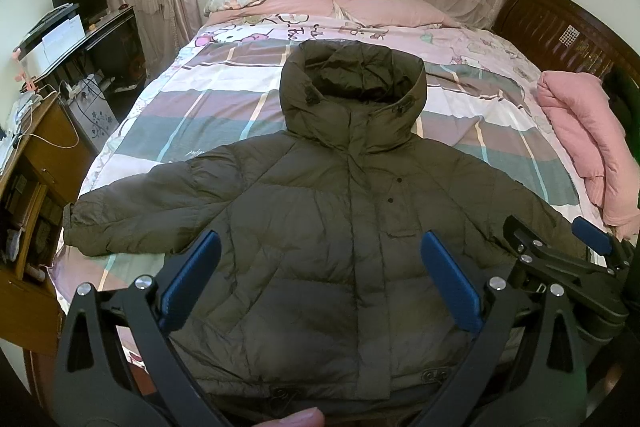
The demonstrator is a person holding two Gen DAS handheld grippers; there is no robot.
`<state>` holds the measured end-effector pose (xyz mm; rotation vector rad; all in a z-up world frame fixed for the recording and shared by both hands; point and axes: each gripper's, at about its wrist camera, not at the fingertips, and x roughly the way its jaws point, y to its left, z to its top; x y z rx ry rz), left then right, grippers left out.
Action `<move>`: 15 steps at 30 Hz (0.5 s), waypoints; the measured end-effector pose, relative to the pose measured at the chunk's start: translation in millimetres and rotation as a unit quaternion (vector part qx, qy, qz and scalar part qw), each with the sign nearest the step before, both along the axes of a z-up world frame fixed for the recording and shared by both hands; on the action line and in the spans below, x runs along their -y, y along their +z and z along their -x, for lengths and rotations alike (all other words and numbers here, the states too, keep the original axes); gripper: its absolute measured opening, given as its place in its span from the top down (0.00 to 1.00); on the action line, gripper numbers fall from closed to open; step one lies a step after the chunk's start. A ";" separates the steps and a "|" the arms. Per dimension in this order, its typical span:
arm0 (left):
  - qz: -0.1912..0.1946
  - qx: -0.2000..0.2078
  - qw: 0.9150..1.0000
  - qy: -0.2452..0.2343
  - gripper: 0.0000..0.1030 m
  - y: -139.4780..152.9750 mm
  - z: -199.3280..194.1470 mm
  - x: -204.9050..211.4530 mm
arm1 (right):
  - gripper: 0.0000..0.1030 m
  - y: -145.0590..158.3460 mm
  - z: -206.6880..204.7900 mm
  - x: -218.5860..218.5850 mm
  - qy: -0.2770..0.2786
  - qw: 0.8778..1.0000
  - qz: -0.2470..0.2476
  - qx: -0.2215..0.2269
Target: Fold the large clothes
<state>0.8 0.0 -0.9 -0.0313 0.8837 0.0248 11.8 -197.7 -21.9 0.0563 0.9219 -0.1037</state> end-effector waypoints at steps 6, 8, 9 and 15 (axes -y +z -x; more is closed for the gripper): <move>0.000 0.000 1.000 -0.001 0.02 -1.0 0.2 -0.6 | 0.01 -2.3 0.8 -1.5 0.001 1.000 -0.001 -0.001; 0.000 0.000 1.000 -0.001 0.02 -0.1 -0.2 0.1 | 0.01 -2.3 0.5 -1.5 0.001 1.000 -0.002 -0.002; -0.001 -0.001 1.000 0.000 0.02 0.0 -0.1 0.3 | 0.01 -2.0 0.2 -1.1 0.001 1.000 -0.002 -0.002; -0.001 -0.001 1.000 0.000 0.02 0.4 -0.2 0.1 | 0.01 -2.2 -0.1 -1.6 0.001 1.000 -0.001 -0.002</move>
